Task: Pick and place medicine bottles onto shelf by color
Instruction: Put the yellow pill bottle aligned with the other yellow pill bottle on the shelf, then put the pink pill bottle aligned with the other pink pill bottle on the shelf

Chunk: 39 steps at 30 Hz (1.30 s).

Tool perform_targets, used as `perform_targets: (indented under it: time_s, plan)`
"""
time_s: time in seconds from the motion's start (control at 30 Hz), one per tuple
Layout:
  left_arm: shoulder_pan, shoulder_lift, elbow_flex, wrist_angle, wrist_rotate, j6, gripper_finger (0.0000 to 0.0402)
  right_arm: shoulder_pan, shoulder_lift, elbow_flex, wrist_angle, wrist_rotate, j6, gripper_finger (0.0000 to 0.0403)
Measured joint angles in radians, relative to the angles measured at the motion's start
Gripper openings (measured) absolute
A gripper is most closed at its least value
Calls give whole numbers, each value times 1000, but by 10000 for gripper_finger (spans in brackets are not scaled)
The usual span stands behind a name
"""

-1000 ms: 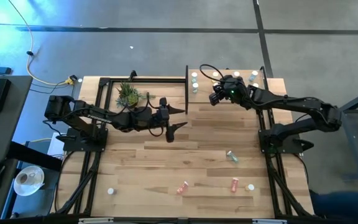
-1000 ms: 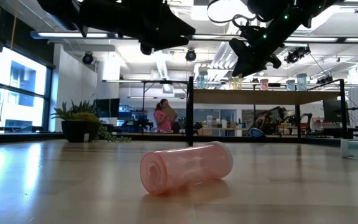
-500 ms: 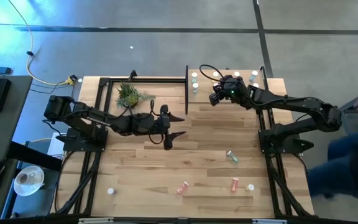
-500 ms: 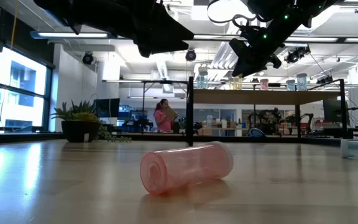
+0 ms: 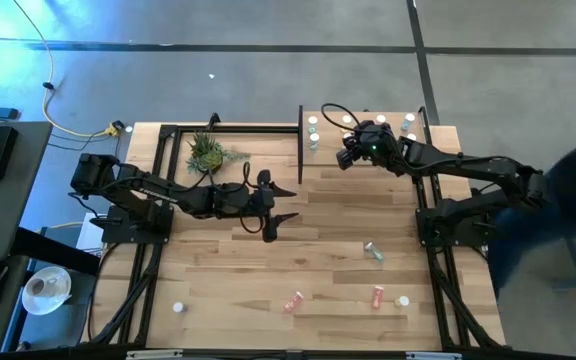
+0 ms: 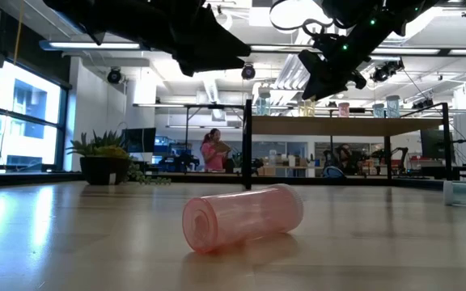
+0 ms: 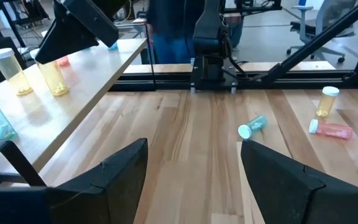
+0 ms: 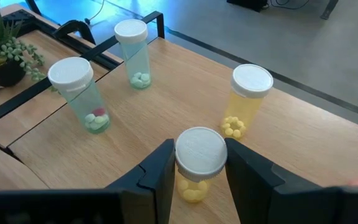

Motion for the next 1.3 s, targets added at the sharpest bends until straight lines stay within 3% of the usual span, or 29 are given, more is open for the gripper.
perform_targets:
  time_s: [0.53,0.83,1.0,1.3]
  plan:
    - [0,0,0,0,0,32,248,0,0,0,0,-12,-1,121]
    - [0,0,0,0,0,41,248,0,2,-4,-12,-26,1,172]
    - [0,0,0,0,0,40,248,0,2,-4,3,-24,-4,181]
    - [-11,-14,4,-93,0,-90,248,0,-65,-3,38,-20,-64,181]
